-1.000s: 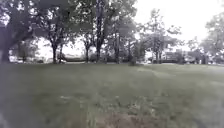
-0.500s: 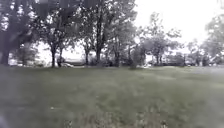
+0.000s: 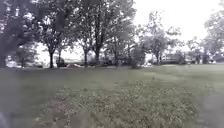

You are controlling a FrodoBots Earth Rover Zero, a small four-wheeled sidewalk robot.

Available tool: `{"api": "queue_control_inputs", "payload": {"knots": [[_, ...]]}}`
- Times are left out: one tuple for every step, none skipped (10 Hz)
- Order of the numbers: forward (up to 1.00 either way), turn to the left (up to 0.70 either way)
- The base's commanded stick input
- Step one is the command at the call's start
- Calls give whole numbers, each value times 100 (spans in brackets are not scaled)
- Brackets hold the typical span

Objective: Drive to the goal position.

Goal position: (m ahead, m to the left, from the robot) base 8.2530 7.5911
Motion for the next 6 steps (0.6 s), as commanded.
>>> {"api": "queue_control_inputs", "payload": {"knots": [[70, 0], [70, 0], [70, 0], [70, 0], [70, 0], [70, 0]]}}
